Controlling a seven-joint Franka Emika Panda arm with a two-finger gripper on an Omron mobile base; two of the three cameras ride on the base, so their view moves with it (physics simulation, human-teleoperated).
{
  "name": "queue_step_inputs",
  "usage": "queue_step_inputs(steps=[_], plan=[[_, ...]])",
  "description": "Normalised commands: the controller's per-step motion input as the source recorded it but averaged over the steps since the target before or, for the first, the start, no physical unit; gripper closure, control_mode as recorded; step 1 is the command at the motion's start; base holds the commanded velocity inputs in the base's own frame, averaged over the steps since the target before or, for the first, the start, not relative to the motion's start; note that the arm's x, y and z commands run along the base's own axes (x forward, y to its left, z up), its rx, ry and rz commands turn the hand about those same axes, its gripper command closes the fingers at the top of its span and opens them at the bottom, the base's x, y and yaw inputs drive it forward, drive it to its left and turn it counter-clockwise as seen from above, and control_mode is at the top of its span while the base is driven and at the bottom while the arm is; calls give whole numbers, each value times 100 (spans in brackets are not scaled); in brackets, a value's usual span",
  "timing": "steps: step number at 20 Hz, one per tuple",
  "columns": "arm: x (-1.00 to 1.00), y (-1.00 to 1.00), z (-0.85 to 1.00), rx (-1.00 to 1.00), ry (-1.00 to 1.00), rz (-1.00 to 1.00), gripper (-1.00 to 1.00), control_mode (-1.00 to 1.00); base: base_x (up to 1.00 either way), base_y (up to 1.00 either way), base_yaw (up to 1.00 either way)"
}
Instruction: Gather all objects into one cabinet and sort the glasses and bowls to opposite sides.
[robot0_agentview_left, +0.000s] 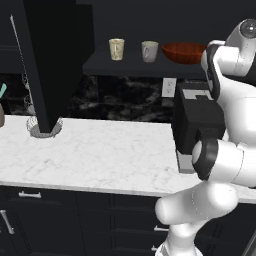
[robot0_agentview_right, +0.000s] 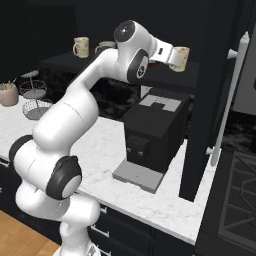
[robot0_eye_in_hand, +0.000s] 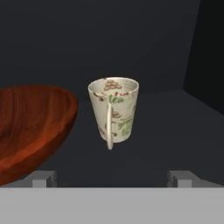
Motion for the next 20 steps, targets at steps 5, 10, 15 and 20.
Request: queue_step_inputs(steps=[5,10,15,20], plan=[[19,-25,-2,0,1,0,-100,-100,0,0,0],[15,-26,-3,0,1,0,-100,-100,0,0,0],[11,-6,-5,0,1,0,-100,-100,0,0,0],[5,-1,0,1,0,0,-100,-100,0,0,0]])
